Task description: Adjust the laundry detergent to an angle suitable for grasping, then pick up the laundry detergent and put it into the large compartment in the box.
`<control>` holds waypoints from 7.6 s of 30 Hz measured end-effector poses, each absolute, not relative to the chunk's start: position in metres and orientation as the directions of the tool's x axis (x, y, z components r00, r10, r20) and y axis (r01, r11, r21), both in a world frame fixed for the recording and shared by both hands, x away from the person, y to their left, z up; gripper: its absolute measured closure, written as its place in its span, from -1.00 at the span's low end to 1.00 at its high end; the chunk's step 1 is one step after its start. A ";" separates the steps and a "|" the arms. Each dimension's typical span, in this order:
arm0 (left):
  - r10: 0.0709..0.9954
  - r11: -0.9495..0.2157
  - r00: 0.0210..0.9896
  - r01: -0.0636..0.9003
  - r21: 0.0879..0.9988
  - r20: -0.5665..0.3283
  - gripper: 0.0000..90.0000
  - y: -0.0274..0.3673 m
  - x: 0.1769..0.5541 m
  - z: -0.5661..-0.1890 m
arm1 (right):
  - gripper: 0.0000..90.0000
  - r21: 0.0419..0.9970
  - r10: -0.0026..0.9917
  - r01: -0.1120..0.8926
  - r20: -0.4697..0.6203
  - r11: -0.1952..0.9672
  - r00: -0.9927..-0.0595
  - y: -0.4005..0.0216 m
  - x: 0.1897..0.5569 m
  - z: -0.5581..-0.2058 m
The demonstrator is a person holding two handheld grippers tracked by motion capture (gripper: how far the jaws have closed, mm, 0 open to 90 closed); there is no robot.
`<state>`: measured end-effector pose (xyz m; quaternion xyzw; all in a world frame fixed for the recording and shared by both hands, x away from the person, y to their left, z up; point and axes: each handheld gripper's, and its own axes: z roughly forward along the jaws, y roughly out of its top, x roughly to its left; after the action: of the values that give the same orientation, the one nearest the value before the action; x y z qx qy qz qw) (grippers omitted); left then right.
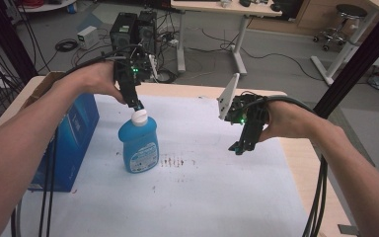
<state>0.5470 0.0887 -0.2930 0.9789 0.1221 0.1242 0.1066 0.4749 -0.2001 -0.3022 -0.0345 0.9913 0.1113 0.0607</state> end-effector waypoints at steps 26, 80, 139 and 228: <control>0.325 -0.931 0.918 0.270 0.245 0.225 -0.63 0.101 0.535 -0.274 | -0.73 0.214 -0.070 -0.098 -0.134 0.972 -0.989 -0.196 0.472 -0.300; 0.323 -0.914 0.927 0.254 0.315 0.192 -0.63 0.117 0.508 -0.246 | -0.73 0.181 -0.057 -0.085 -0.156 0.980 -0.986 -0.200 0.462 -0.292; 0.429 -0.884 0.901 0.406 0.234 0.060 -0.63 0.073 0.443 -0.256 | -0.73 0.152 -0.071 -0.097 -0.166 0.984 -0.984 -0.195 0.456 -0.293; 0.525 -0.839 0.850 0.506 0.200 0.051 -0.21 0.052 0.444 -0.281 | -0.73 0.139 -0.088 -0.113 -0.174 0.984 -0.981 -0.193 0.453 -0.295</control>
<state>0.4445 0.0519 -0.2809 0.9575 0.2692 0.0518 0.0898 0.4526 -0.1925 -0.2947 -0.0506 0.9924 0.0742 0.0837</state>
